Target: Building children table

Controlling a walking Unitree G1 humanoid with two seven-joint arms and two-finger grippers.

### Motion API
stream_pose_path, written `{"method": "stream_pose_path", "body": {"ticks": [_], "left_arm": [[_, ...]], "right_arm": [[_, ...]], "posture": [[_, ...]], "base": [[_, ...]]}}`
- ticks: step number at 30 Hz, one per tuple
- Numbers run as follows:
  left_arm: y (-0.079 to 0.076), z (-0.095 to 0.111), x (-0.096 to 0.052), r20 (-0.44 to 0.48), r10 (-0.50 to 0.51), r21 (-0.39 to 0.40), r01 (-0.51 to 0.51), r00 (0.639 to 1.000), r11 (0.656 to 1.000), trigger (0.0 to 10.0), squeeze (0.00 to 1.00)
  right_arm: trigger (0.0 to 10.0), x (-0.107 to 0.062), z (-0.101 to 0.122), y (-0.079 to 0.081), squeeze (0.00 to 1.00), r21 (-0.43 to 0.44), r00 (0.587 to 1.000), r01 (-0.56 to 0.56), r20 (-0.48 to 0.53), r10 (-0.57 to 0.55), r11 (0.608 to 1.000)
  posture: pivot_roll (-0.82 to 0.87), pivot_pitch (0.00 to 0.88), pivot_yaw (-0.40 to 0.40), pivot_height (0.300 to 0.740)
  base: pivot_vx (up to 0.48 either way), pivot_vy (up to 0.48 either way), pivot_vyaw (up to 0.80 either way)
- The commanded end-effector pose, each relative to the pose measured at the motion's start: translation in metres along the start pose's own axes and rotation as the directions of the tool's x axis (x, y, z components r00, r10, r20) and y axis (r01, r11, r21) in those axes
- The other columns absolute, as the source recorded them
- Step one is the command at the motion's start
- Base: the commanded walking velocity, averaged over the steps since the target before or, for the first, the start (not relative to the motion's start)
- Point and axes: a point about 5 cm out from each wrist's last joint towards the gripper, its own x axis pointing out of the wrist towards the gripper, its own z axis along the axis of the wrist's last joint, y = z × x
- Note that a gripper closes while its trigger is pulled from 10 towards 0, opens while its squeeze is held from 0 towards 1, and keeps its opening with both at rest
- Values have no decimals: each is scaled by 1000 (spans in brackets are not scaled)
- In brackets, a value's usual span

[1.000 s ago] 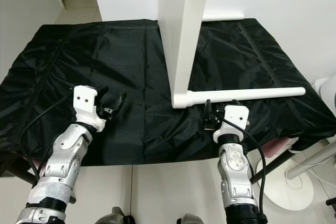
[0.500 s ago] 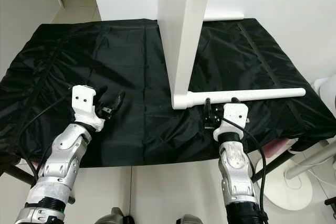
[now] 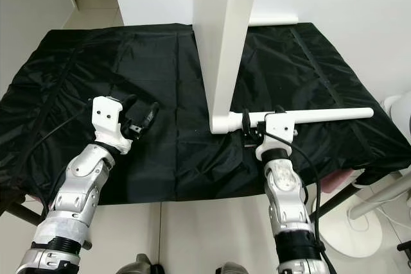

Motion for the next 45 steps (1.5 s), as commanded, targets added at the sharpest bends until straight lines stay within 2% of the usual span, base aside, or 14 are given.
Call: {"method": "stream_pose_path", "body": {"ticks": [1,11,16,20,29,41,45], "left_arm": [[0,-1,-2,-18,-8,12,8,1000,1000,10000,0],[-6,-2,-3,-34,-50,5,50,998,999,10000,0],[-9,1,-2,-36,-77,17,78,996,997,10000,0],[-10,3,-2,-35,-82,16,82,996,996,10000,0],[-6,6,-6,-41,-74,27,75,996,997,10000,0],[0,11,-11,-45,-53,41,54,998,998,10000,0],[-6,15,-13,-40,-109,5,110,993,994,10000,0]], "right_arm": [[10000,3,-3,1,0,11,1000,10,-16,-10,1000],[10000,16,-6,16,0,60,999,-4,-50,7,998],[10000,34,-9,23,0,64,996,-10,-93,16,998],[10000,41,-10,24,0,75,994,-4,-108,12,997],[10000,45,-19,26,0,102,987,15,-162,2,995],[10000,48,-27,55,0,102,963,-151,-207,170,983],[10000,47,-28,65,0,122,952,-202,-208,224,972]], "posture": [[-100,0,40,740],[-102,24,40,740],[-100,39,49,740],[-96,43,50,740],[-72,48,45,740],[-50,46,39,740],[-47,45,38,740]], "base": [[0,0,0],[0,0,0],[0,0,0],[0,0,0],[0,0,0],[0,0,0],[0,0,0]]}}
